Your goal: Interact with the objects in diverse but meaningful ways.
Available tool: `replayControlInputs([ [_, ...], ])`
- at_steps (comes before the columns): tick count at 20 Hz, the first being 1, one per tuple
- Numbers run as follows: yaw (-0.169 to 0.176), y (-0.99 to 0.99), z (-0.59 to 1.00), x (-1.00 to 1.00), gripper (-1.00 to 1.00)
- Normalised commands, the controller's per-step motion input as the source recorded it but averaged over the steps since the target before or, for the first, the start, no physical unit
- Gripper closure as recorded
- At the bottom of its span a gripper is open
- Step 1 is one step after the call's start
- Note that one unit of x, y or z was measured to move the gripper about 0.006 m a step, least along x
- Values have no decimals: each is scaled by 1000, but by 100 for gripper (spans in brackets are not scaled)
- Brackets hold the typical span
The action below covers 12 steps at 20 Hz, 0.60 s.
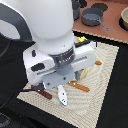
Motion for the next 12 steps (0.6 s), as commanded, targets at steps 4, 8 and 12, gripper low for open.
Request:
replayControlInputs([
  [4,-79,-20,-174,215,-100],
  [8,-65,-8,-231,230,-100],
  [12,-64,0,-211,324,-100],
])
